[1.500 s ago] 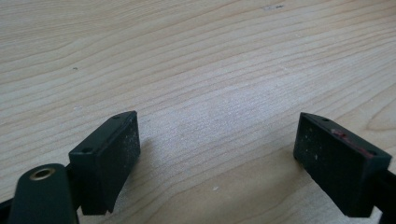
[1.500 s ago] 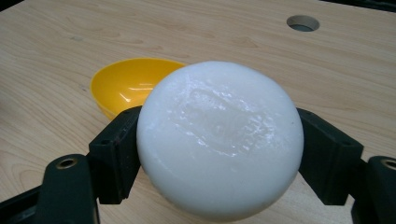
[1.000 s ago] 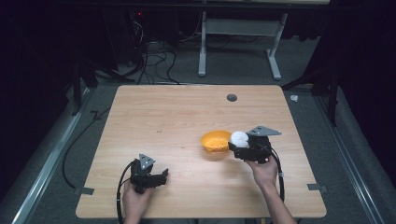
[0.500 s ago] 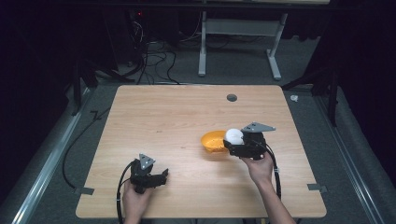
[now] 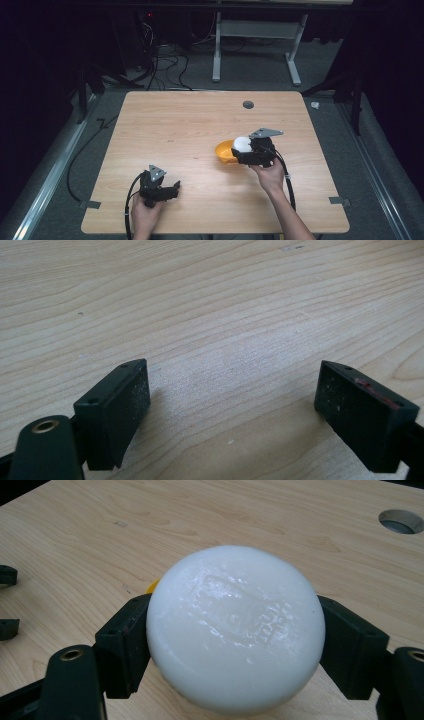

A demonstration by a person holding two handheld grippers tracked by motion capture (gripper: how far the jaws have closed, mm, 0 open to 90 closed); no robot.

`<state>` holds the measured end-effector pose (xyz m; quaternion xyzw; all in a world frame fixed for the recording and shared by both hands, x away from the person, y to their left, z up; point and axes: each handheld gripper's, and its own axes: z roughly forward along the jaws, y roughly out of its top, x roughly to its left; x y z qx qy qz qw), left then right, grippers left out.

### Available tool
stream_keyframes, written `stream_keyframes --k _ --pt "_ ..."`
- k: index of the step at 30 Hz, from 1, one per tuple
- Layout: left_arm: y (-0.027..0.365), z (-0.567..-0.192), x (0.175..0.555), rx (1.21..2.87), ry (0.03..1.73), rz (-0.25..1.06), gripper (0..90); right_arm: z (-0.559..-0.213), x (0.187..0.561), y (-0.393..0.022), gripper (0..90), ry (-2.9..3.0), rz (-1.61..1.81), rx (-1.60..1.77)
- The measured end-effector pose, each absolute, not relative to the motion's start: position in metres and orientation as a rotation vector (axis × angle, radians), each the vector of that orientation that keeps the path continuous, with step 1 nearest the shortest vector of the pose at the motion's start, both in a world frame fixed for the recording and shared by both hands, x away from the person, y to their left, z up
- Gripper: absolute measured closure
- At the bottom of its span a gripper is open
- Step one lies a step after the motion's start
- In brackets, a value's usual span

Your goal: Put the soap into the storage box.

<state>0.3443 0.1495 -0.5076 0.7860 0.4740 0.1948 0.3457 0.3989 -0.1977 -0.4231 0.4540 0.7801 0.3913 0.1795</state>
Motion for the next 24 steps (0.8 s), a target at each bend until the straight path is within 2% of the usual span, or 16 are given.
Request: stream_keyframes --k 24 --pt "0.15 -0.507 0.345 2.041 1.233 0.505 15.0 -0.445 0.425 -0.179 24.6 2.253 1.028 1.313"
